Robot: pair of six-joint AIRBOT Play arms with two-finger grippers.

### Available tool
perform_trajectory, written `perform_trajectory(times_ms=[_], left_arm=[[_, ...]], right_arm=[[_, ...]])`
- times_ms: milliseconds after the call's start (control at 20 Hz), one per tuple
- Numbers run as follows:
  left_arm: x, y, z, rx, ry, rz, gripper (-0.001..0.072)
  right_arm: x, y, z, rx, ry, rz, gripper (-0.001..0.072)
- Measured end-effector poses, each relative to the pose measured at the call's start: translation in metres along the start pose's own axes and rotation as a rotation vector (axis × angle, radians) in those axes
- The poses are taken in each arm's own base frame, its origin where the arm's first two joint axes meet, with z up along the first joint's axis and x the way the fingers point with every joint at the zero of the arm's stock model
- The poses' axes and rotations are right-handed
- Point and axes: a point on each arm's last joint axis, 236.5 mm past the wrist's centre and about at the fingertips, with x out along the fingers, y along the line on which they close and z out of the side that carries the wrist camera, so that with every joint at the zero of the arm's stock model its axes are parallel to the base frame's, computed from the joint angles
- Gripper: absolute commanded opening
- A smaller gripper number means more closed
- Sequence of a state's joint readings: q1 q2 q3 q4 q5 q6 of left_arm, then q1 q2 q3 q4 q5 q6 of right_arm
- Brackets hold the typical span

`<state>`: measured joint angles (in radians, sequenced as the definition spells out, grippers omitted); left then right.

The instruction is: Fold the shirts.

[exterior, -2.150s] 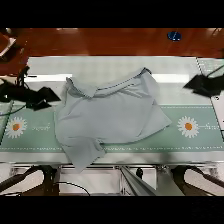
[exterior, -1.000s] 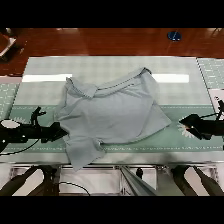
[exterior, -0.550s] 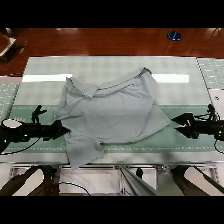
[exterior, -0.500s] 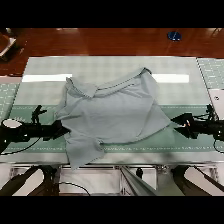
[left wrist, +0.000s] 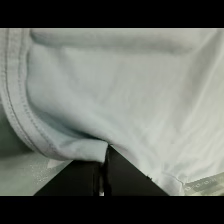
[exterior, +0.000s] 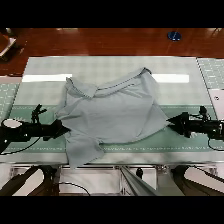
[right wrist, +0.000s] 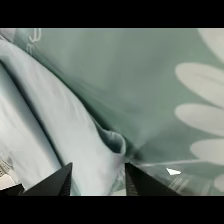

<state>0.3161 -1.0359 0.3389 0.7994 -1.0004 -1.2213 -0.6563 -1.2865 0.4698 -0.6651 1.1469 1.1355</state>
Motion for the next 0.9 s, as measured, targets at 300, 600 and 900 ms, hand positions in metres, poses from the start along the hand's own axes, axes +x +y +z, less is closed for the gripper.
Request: perform_trajectory(times_ms=[300,600,900], left_arm=[[0.000,-0.004,0.004,-0.014,-0.015,-0.015,0.0022],[-0.048,-0.072,0.063,0.082,-0.184,-0.159,0.0022],[-0.259,-0.259,0.135,0.449,-0.700,-0.456,0.0022]], right_arm=[[0.021,0.024,0.009,-0.164,0.009,-0.111,0.0028],[-0.017,0.153,0.038,-0.480,-0.021,-0.059,0.0027],[-0.179,0.324,0.043,-0.874,-0.417,-0.076,0.0027]])
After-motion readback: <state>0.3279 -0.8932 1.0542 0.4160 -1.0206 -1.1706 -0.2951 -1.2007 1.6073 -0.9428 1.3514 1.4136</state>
